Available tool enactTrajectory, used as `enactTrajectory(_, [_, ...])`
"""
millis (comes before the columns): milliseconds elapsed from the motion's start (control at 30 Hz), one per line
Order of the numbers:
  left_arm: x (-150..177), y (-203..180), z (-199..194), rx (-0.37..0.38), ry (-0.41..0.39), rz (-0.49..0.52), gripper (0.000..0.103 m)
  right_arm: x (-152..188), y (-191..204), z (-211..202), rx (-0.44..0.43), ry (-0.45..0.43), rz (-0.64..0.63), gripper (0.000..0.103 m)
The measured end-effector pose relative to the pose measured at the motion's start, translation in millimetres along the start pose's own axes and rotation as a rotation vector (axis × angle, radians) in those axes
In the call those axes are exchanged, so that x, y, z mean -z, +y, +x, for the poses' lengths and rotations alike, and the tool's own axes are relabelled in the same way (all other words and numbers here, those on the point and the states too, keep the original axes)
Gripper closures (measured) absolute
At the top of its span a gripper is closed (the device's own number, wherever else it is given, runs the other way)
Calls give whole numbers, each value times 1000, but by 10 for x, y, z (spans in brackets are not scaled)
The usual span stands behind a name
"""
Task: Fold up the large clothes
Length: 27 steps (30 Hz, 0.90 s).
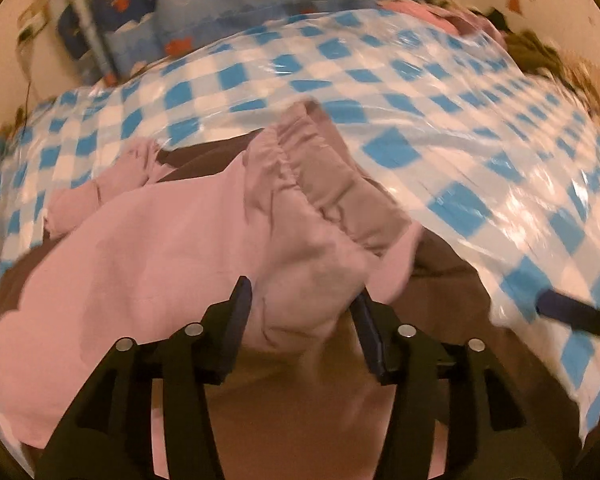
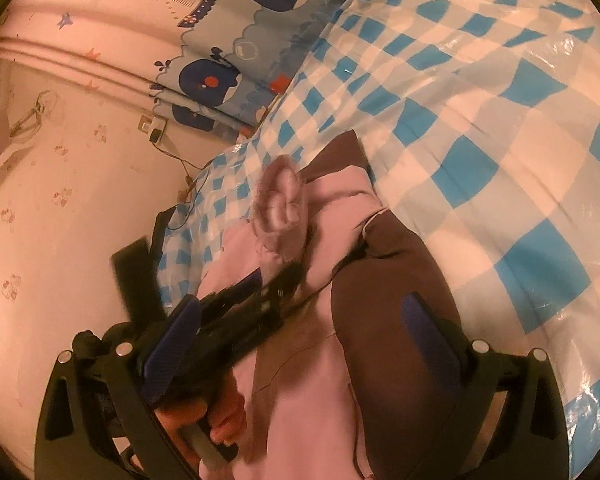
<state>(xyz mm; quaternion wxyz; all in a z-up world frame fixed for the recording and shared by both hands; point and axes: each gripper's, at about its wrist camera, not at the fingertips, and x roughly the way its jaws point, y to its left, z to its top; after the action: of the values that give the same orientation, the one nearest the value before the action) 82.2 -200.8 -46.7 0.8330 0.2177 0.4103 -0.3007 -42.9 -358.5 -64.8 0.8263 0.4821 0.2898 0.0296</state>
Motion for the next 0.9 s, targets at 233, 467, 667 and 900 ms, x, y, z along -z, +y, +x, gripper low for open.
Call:
enactTrajectory(233, [286,551,-833,52,-142,-189,43,-29,134,-87,79,-63,-86,6])
enactTrajectory(467, [507,2113,-1415,-133,-261,-512,39,2,1594,284,179,-107,-748,6])
enactTrajectory(667, [701,2941,-1186,-198,-221,-663,38,-366,1760,1478,374,79,-847,6])
enactTrajectory(900, [1205,3076,-203,-124,-1,-694,37,-474,200,2028,373,363,-478,6])
